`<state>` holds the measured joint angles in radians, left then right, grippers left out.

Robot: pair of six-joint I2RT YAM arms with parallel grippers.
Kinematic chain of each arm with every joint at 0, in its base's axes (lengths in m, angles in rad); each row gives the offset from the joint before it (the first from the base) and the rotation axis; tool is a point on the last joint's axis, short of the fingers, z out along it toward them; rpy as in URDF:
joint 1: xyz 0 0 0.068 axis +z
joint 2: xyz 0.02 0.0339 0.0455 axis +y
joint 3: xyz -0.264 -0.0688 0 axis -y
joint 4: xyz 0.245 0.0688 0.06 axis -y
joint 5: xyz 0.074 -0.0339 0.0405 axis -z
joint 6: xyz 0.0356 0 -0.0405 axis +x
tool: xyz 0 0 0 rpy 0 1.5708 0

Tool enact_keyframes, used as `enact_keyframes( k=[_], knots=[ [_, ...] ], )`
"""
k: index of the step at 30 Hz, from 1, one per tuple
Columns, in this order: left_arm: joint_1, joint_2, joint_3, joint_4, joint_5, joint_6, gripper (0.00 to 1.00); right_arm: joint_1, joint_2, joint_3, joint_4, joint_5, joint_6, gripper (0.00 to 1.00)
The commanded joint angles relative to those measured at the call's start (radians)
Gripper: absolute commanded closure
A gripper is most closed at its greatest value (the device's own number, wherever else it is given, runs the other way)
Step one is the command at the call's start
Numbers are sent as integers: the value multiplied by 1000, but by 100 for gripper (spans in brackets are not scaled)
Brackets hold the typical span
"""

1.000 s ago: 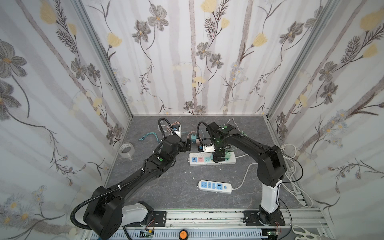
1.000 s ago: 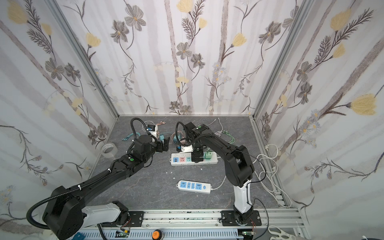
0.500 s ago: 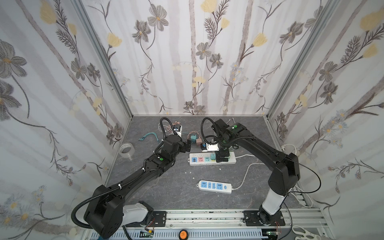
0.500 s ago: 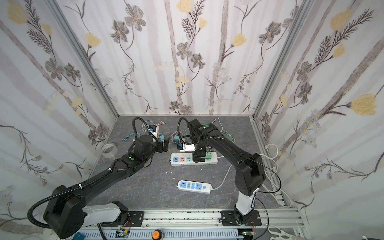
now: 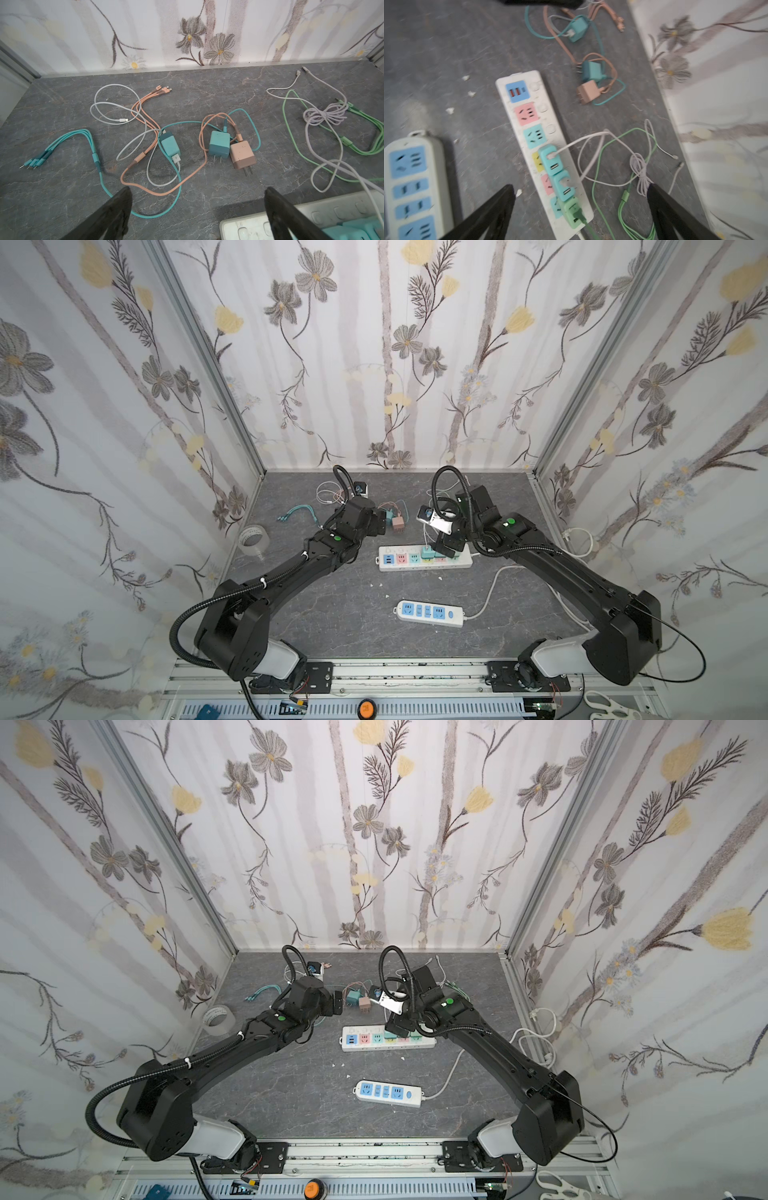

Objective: Insert the plug

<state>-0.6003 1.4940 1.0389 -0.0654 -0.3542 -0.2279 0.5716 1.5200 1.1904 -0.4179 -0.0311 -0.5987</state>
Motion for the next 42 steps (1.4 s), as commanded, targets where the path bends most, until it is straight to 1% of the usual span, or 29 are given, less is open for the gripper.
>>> enact_keyframes(
  k=[1, 2, 4, 6, 8, 10, 13, 14, 15, 18, 21, 23, 28, 29, 42],
  knots=[
    [-23, 74, 78, -107, -101, -69, 0, -58, -80, -62, 410, 161, 419, 1],
    [-32, 103, 106, -133, -114, -76, 0, -85, -100, -80, 428, 170, 522, 1],
    [-45, 175, 177, -189, -105, -82, 0, -146, -130, -107, 430, 173, 716, 1],
    [-67, 242, 229, -207, -103, -77, 0, -181, -151, -101, 374, 186, 856, 1],
    [-83, 310, 289, -228, -76, -80, 0, -191, -176, -108, 346, 245, 960, 1],
    [-87, 394, 385, -289, 11, -119, 0, -196, -209, -124, 329, 288, 1025, 1],
    [-87, 526, 555, -421, 105, -193, 1, -211, -253, -170, 358, 269, 1023, 1],
    [-87, 558, 581, -434, 126, -209, 4, -214, -266, -182, 363, 260, 1015, 1],
    [-88, 588, 609, -444, 134, -228, 7, -218, -279, -195, 364, 256, 1015, 1],
    [-84, 665, 690, -496, 103, -270, 14, -226, -303, -214, 339, 251, 1024, 1],
    [-76, 726, 765, -535, 129, -289, 18, -229, -313, -219, 304, 253, 1015, 1],
    [-75, 762, 803, -563, 136, -306, 23, -231, -315, -225, 294, 267, 1013, 1],
    [-70, 807, 829, -576, 118, -333, 38, -238, -323, -242, 304, 288, 1022, 1],
    [-69, 818, 836, -581, 117, -332, 39, -237, -325, -244, 307, 291, 1023, 1],
    [-50, 881, 877, -584, 106, -315, 42, -242, -345, -244, 291, 296, 1008, 1]
  ],
)
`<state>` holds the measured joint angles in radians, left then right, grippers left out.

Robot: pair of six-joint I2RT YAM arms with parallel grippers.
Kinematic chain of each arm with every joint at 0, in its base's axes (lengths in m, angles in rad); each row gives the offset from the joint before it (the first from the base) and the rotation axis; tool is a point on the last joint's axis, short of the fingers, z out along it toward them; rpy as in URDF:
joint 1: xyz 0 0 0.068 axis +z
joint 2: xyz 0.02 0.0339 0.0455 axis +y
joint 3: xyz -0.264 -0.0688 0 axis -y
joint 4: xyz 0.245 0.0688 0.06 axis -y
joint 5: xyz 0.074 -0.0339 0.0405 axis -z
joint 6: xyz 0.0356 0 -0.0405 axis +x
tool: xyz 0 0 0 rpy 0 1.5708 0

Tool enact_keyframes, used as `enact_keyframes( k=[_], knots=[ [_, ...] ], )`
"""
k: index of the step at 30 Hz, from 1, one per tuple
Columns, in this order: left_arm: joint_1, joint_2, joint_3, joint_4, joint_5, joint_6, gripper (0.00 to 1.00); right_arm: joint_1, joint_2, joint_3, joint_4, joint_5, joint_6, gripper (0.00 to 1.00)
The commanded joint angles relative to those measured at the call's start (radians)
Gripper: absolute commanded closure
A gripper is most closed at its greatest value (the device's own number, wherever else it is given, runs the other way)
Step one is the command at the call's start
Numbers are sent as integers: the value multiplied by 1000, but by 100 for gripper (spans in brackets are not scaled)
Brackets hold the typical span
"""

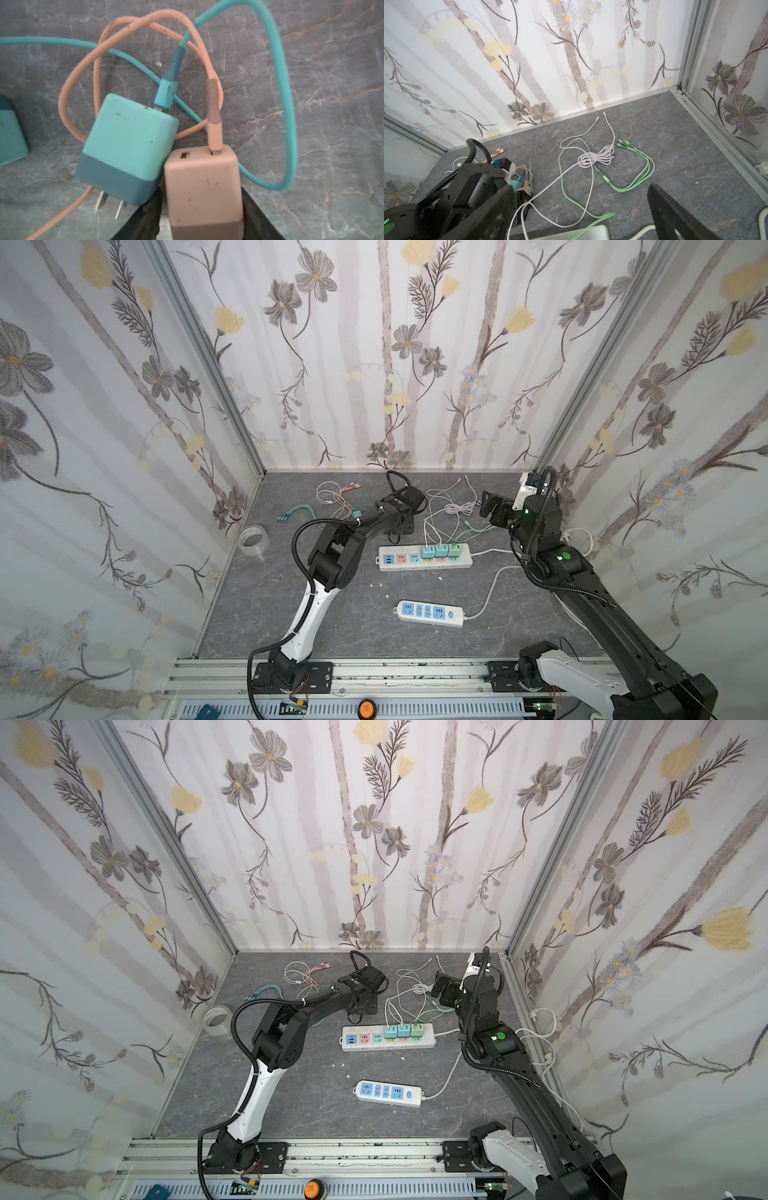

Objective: Insert the plug

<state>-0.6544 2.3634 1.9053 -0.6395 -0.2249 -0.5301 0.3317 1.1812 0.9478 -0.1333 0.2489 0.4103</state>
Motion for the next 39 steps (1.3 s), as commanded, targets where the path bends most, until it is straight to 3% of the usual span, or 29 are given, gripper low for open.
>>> enact_keyframes(
  k=[1, 10, 21, 25, 31, 39],
  knots=[
    [8, 18, 17, -8, -18, -14, 42, -2, -6, -3, 3, 13, -6, 1],
    [15, 46, 52, -18, -15, -13, 53, -2, 30, 20, -15, 6, -17, 1],
    [20, -59, -103, 79, 29, 47, 82, -24, 45, 14, -2, -18, 51, 1],
    [21, -101, -140, 96, 47, 76, 100, -31, 73, 27, -12, -56, 69, 1],
    [21, -223, -259, 183, 92, 113, 100, -32, 106, 30, 16, -51, 110, 1],
    [20, -409, -401, 294, 136, 189, 100, -34, 154, 65, 43, -178, 82, 3]
  ],
)
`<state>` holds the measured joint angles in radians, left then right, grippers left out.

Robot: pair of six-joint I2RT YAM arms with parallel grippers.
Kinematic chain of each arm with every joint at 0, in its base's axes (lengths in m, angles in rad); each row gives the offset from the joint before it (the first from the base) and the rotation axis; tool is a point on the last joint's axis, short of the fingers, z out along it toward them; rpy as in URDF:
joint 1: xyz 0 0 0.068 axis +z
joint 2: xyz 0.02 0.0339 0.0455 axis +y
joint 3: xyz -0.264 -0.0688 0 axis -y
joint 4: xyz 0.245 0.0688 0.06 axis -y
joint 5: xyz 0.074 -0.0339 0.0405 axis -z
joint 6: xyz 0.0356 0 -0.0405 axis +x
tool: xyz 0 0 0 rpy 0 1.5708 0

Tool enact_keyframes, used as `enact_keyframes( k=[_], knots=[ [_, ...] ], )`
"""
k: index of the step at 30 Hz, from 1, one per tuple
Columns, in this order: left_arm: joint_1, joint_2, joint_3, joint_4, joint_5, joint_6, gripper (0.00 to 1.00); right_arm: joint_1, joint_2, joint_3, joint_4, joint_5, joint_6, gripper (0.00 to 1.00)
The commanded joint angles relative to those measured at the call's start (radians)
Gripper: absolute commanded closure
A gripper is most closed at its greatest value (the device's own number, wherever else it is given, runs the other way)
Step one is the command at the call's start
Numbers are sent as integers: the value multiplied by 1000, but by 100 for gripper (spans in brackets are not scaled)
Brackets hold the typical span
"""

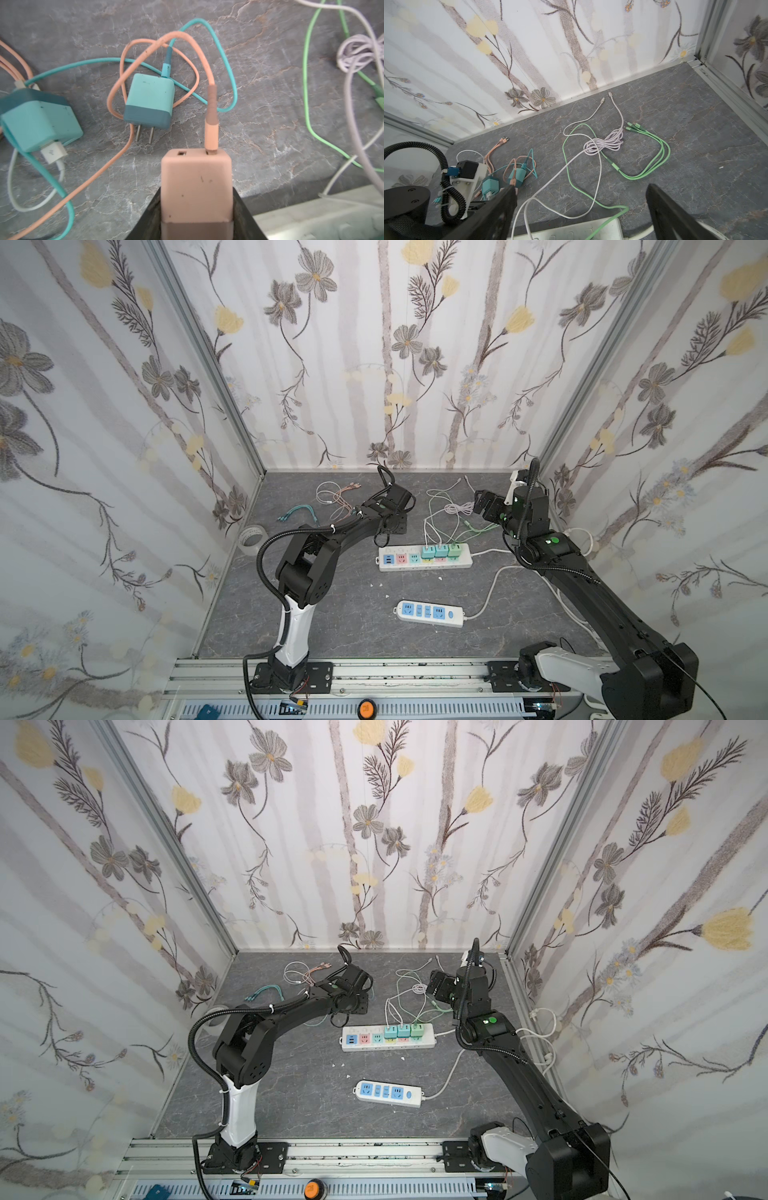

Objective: Insert the plug
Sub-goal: 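Grasp and raise the pink charger with the left gripper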

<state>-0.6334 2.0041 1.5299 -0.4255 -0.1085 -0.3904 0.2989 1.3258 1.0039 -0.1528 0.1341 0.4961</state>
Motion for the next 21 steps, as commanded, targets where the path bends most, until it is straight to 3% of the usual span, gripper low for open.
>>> enact_keyframes(
  k=[1, 11, 21],
  knots=[
    [-1, -69, -32, 83, 20, 61, 100, 0, 12, 7, 73, -78, -7, 2],
    [4, -278, -20, 87, 74, 126, 100, 1, 61, 30, 121, -269, -47, 1],
    [15, -433, 130, -25, 120, 152, 100, 66, 157, 52, 259, -473, -159, 1]
  ],
)
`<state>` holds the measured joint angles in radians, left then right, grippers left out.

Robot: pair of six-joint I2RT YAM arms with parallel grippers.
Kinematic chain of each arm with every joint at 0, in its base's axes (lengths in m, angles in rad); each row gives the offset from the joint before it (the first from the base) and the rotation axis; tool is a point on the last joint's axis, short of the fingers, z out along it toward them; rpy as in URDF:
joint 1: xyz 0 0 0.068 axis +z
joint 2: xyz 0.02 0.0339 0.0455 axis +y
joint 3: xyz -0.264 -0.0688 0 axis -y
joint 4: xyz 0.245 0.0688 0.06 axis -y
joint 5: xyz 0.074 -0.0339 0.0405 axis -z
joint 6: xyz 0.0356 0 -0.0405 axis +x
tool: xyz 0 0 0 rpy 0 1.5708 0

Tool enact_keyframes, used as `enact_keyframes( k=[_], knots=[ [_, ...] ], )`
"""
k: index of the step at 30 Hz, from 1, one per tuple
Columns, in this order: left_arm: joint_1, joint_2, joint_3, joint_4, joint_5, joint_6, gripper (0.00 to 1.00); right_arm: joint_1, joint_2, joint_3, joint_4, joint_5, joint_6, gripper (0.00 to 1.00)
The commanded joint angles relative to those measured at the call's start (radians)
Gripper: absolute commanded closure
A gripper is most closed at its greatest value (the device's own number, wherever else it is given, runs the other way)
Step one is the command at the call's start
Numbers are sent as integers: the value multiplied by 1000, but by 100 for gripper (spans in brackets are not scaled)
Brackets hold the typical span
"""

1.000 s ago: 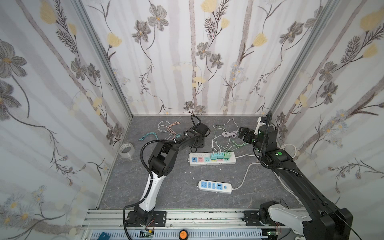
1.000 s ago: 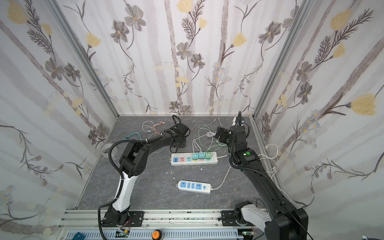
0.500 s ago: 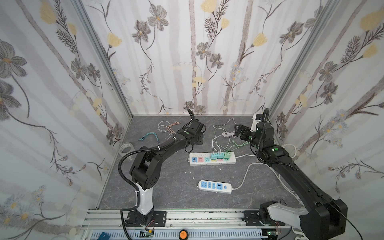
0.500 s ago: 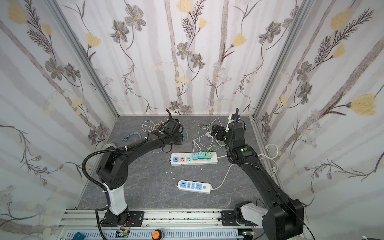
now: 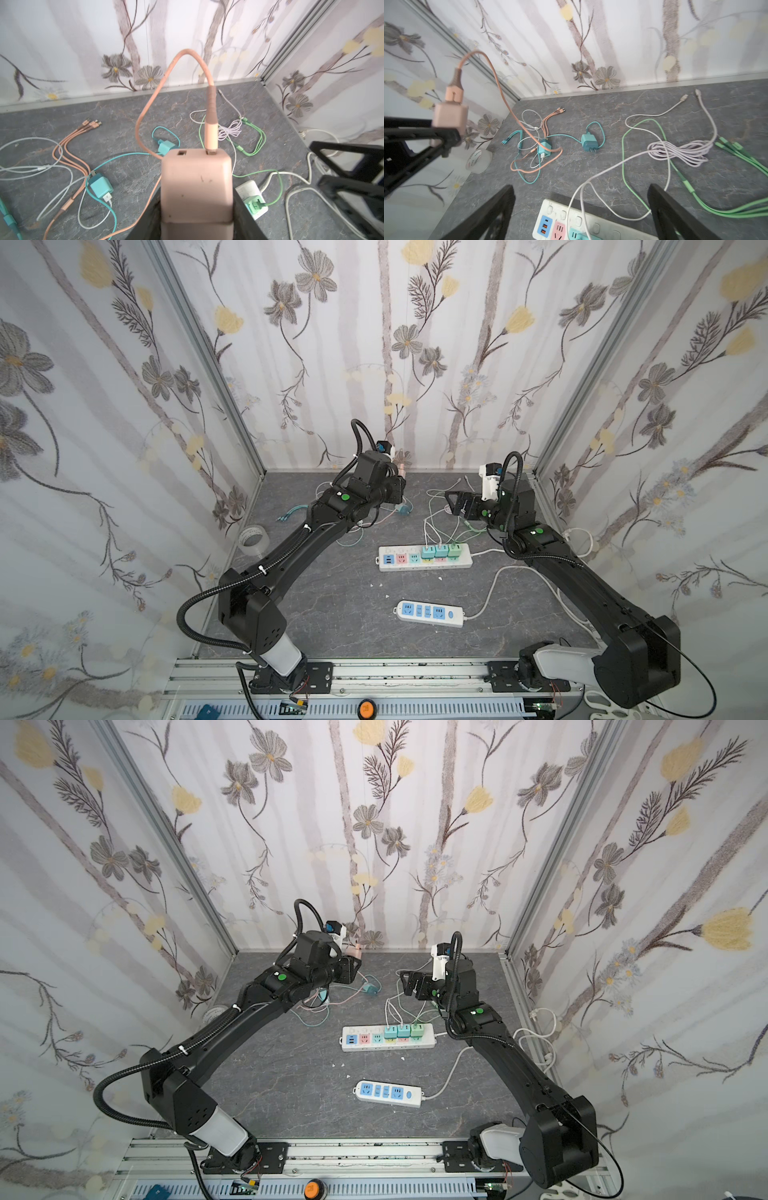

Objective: Insert the plug

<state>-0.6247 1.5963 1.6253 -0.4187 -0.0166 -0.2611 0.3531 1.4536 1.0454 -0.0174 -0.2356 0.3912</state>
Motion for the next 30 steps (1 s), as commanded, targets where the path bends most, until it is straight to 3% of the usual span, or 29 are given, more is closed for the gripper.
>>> enact_keyframes(
  k=[1, 7, 13, 20, 26, 30],
  knots=[
    [7, -34, 50, -41, 36, 27, 100, 19, 46, 10, 150, -131, -71, 1],
    [27, -60, 130, -88, 72, 38, 100, 80, 185, 76, 211, -246, -187, 1],
    [57, -83, 185, -97, 201, -6, 100, 123, 326, 168, 281, -339, -291, 1],
    [81, -145, 244, -104, 274, -25, 100, 167, 525, 293, 438, -380, -138, 1],
    [107, -187, 264, -102, 264, -34, 100, 219, 681, 324, 714, -409, 120, 2],
    [115, -194, 271, -107, 250, -27, 100, 262, 755, 341, 837, -432, 122, 3]
  ],
)
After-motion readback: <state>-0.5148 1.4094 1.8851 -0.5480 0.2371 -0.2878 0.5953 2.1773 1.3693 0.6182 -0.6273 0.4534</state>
